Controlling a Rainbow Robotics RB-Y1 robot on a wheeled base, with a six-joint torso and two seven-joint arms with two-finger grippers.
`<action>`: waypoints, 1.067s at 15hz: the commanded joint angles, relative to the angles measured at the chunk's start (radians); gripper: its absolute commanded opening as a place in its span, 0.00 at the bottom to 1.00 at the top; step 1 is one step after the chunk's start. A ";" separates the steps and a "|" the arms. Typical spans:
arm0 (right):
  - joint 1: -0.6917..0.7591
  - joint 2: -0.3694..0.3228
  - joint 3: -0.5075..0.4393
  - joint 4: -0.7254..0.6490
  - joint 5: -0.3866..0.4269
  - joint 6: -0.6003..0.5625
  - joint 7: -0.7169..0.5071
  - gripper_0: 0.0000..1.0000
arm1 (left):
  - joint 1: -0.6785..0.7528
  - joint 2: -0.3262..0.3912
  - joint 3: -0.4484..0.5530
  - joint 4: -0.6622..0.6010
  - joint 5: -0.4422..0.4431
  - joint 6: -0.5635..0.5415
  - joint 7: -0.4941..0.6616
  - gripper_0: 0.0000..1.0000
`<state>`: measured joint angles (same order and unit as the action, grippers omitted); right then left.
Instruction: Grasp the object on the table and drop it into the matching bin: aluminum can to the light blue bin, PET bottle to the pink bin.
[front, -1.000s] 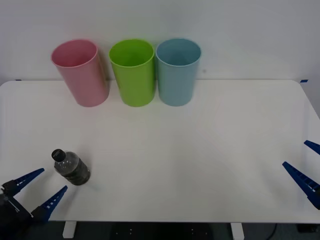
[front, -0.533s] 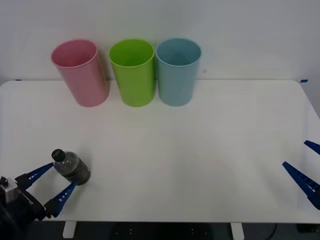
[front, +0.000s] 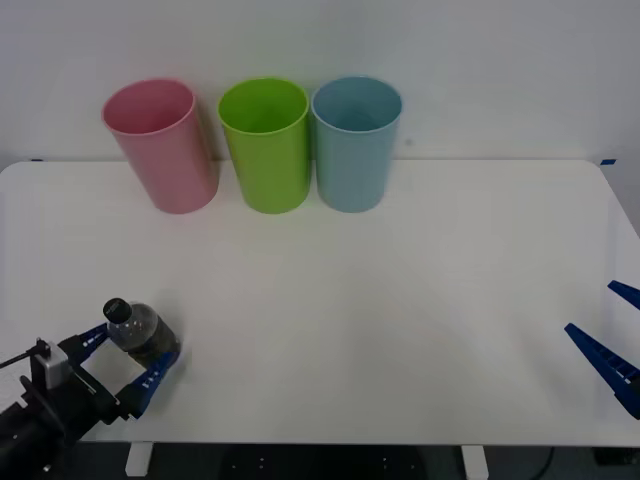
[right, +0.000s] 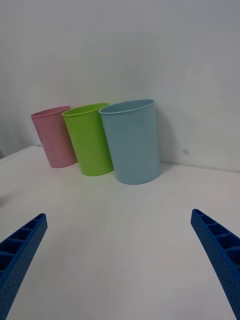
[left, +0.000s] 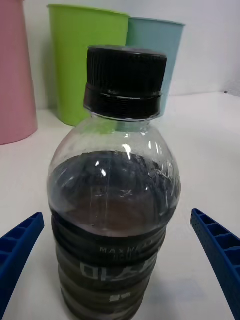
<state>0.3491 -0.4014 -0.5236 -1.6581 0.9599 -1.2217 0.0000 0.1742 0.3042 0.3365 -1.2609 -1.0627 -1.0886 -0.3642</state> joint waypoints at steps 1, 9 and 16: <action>0.000 0.000 0.000 0.000 0.000 0.000 0.000 1.00 | -0.030 -0.002 -0.013 0.024 0.000 0.003 -0.007 1.00; 0.000 0.000 0.000 0.000 0.000 0.000 0.000 1.00 | -0.042 -0.002 -0.014 0.038 0.000 0.006 -0.010 1.00; 0.000 0.000 0.000 0.000 0.000 0.000 0.000 1.00 | -0.044 -0.002 -0.010 0.037 0.001 0.006 -0.025 0.00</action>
<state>0.3491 -0.4014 -0.5236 -1.6581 0.9599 -1.2217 0.0000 0.1304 0.3022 0.3254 -1.2231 -1.0619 -1.0832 -0.3896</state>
